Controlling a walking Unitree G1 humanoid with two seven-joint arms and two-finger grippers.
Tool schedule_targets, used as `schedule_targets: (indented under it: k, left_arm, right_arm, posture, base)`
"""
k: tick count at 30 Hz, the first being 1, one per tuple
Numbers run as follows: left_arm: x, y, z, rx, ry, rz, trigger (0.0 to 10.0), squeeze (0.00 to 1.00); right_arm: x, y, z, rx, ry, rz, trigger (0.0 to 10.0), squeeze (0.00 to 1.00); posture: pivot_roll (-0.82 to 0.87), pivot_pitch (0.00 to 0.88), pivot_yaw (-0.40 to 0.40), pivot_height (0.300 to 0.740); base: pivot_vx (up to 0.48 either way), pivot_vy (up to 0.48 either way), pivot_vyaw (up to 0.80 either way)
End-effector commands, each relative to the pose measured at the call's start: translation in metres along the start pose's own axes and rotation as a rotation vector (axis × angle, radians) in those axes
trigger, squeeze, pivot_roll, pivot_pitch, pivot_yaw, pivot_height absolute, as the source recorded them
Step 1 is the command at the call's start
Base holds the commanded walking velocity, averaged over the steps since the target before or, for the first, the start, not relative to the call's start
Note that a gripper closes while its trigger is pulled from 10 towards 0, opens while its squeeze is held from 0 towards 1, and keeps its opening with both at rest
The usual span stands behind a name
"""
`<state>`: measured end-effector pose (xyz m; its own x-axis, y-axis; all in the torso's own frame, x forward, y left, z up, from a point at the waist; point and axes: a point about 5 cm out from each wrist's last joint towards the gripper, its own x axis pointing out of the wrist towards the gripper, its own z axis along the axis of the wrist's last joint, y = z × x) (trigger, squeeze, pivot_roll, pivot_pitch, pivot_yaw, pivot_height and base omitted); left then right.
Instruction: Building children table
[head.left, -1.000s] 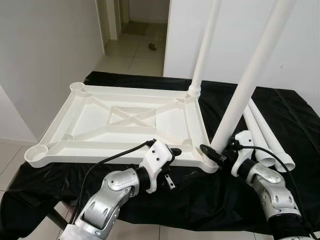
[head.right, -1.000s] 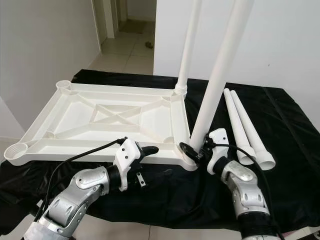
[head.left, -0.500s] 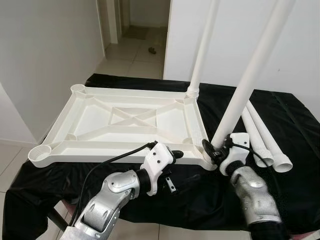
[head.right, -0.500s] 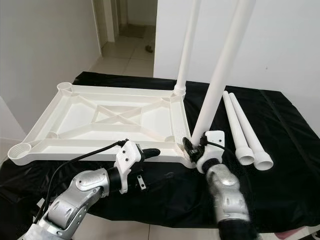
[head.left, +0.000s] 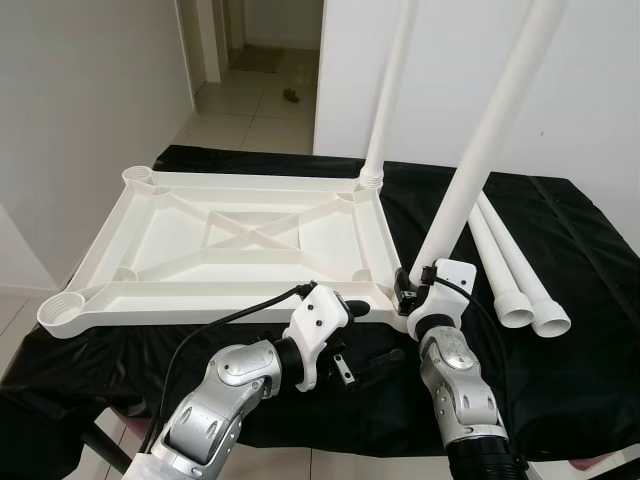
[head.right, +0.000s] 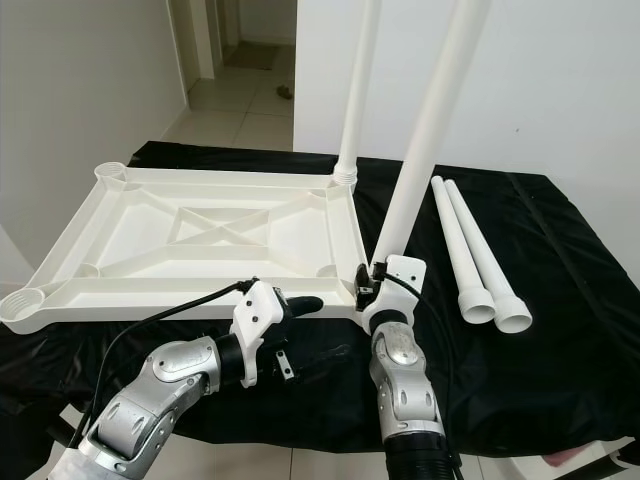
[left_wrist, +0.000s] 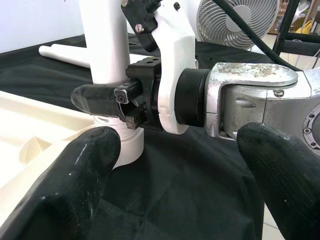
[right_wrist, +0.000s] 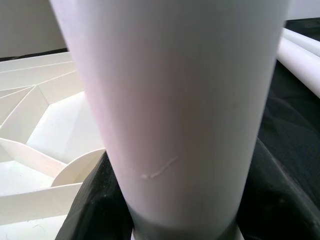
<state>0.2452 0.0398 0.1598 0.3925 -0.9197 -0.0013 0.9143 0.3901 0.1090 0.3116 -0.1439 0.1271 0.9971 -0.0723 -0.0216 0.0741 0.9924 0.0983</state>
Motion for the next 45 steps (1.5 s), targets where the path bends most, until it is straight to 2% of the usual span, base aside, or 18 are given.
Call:
schedule_targets:
  k: [1,2,3,4,5,10,11,13,14,16,20,22,25,28,30,33,39,45]
  left_arm:
    - [0.0,0.001,0.0,-0.007,0.006,0.03,10.0,0.0]
    - [0.0,0.001,0.0,-0.007,0.006,0.03,10.0,0.0]
    - [0.0,0.003,0.0,-0.004,0.005,0.031,10.0,0.0]
    - [0.0,0.003,0.0,-0.004,0.005,0.031,10.0,0.0]
    - [0.0,0.003,0.001,-0.003,0.005,0.031,10.0,0.0]
    - [0.0,0.004,0.001,-0.003,0.005,0.032,10.0,0.0]
    - [0.0,0.004,0.001,-0.002,0.005,0.032,10.0,0.0]
    - [0.0,0.004,0.001,-0.002,0.005,0.032,10.0,0.0]
    - [0.0,0.004,0.001,-0.001,0.006,0.031,10.0,0.0]
    - [-0.001,0.004,0.001,-0.001,0.008,0.03,10.0,0.0]
    - [-0.002,0.004,0.002,-0.001,0.01,0.029,10.0,0.0]
    - [-0.004,0.004,0.001,0.002,0.017,0.024,10.0,0.0]
    - [-0.005,0.004,0.001,0.002,0.02,0.022,10.0,0.0]
    - [-0.006,0.004,0.002,0.007,0.025,0.016,10.0,0.0]
    - [-0.006,0.004,0.002,0.007,0.025,0.016,10.0,0.0]
    - [-0.007,0.005,0.002,0.009,0.028,0.014,10.0,0.0]
    - [-0.007,0.005,0.002,0.009,0.029,0.015,10.0,0.0]
    - [-0.008,0.006,0.003,0.013,0.033,0.016,10.0,0.0]
  right_arm:
    - [-0.001,0.001,-0.014,0.033,0.077,-0.005,10.0,0.0]
    - [-0.001,0.001,-0.014,0.033,0.077,-0.005,10.0,0.0]
    - [-0.001,-0.003,-0.01,0.042,0.054,-0.014,10.0,0.72]
    - [-0.001,-0.003,-0.01,0.042,0.054,-0.014,10.0,0.72]
    - [-0.003,-0.005,-0.006,0.046,0.027,-0.01,10.0,1.0]
    - [-0.008,-0.003,0.003,0.04,-0.043,0.013,10.0,1.0]
    - [-0.011,-0.004,0.006,0.036,-0.071,0.017,10.0,0.72]
    - [-0.011,-0.004,0.006,0.036,-0.071,0.017,10.0,0.72]
    - [-0.015,-0.005,0.01,0.031,-0.102,0.02,10.0,0.0]
    - [-0.026,-0.008,0.017,0.013,-0.162,0.04,10.0,0.0]
    - [-0.035,-0.01,0.021,0.007,-0.184,0.06,10.0,0.0]
    - [-0.048,-0.014,0.025,0.006,-0.21,0.084,10.0,0.0]
    - [-0.054,-0.015,0.026,0.002,-0.215,0.099,10.0,0.0]
    - [-0.069,-0.018,0.026,-0.002,-0.216,0.136,10.0,0.0]
    - [-0.069,-0.018,0.026,-0.002,-0.216,0.136,10.0,0.0]
    - [-0.084,-0.019,0.026,-0.015,-0.208,0.157,10.0,0.0]
    - [-0.091,-0.013,0.024,0.007,-0.194,0.189,10.0,0.0]
    - [-0.089,-0.013,0.026,0.031,-0.152,0.336,10.0,0.0]
  posture:
    - [-0.01,0.034,-0.026,0.74]
    - [-0.01,0.034,-0.026,0.74]
    - [-0.01,0.033,-0.026,0.74]
    - [-0.01,0.033,-0.026,0.74]
    - [-0.01,0.032,-0.025,0.74]
    - [-0.01,0.032,-0.024,0.74]
    - [-0.01,0.032,-0.023,0.74]
    - [-0.01,0.032,-0.023,0.74]
    - [-0.01,0.033,-0.023,0.74]
    - [-0.01,0.038,-0.019,0.74]
    - [-0.01,0.045,-0.016,0.74]
    - [-0.01,0.049,-0.006,0.74]
    - [-0.01,0.049,-0.006,0.74]
    - [-0.01,0.05,-0.001,0.74]
    - [-0.01,0.05,-0.001,0.74]
    - [-0.01,0.052,-0.001,0.74]
    - [0.0,0.052,-0.004,0.74]
    - [0.0,0.051,-0.005,0.74]
  base:
    - [0.0,0.0,0.0]
    - [0.0,0.0,0.0]
    - [0.0,0.0,0.0]
    - [0.0,0.0,0.0]
    - [0.0,0.0,0.0]
    - [0.0,0.0,0.0]
    - [0.0,0.0,0.0]
    - [0.0,0.0,0.0]
    - [0.0,0.0,0.0]
    - [0.0,0.0,0.0]
    - [0.0,0.0,0.0]
    - [0.0,0.0,0.0]
    - [0.0,0.0,0.0]
    - [0.0,0.0,0.0]
    - [0.0,0.0,0.0]
    - [0.0,0.0,0.0]
    - [0.0,0.0,0.0]
    - [0.0,0.0,0.0]
